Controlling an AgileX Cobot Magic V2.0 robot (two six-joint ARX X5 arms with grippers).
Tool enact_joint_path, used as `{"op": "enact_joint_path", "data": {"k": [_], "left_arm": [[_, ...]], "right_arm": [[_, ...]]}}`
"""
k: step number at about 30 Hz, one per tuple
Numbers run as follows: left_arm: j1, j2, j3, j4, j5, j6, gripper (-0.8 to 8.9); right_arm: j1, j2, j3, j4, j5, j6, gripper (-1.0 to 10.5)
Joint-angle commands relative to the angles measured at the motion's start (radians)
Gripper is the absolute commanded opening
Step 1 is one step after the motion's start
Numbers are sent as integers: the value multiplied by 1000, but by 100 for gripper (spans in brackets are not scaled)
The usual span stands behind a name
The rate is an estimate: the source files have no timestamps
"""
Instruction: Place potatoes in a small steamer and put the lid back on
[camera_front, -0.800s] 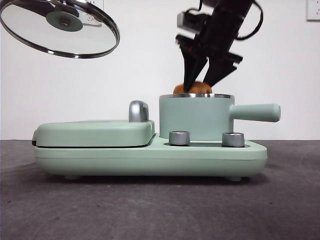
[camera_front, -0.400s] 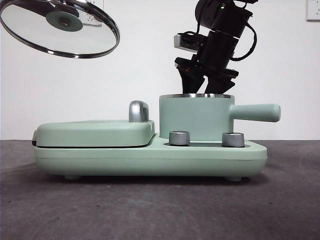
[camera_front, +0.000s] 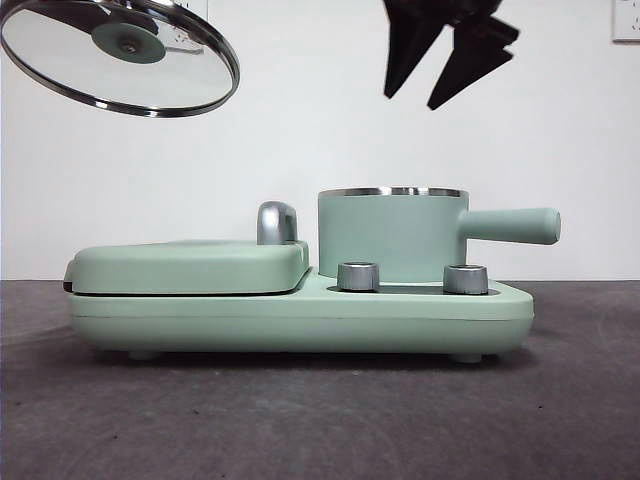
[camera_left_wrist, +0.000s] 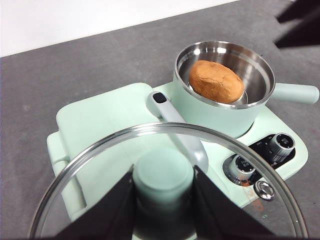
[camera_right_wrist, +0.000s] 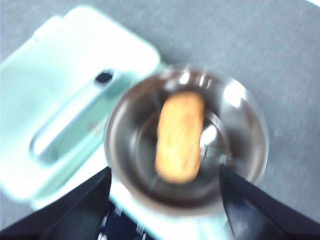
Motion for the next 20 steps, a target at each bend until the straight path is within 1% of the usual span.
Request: {"op": "enact_joint_path", "data": {"k": [1, 4, 7, 10, 15, 18, 20], "left_arm": [[-3, 2, 13, 26, -3, -4, 13], [-3, 2, 13, 26, -3, -5, 13], [-3, 4, 13, 25, -2, -5, 13], [-3, 7, 13, 26, -2, -5, 13], [-4, 28, 13, 34, -2, 0, 13], [-6, 59, 13, 55, 8, 4, 13], [-8, 89, 13, 92, 39, 7, 13]], "right_arm": [[8, -104, -156, 69, -4, 9, 326], [8, -286, -401, 182, -4, 30, 326], [9, -410, -554, 250, -4, 50, 326], [10, -521, -675, 301, -4, 66, 326], [11, -714, -857, 386, 2, 129, 326], [11, -808, -924, 394, 8, 132, 326], [11, -870, -958, 387, 10, 132, 326]]}}
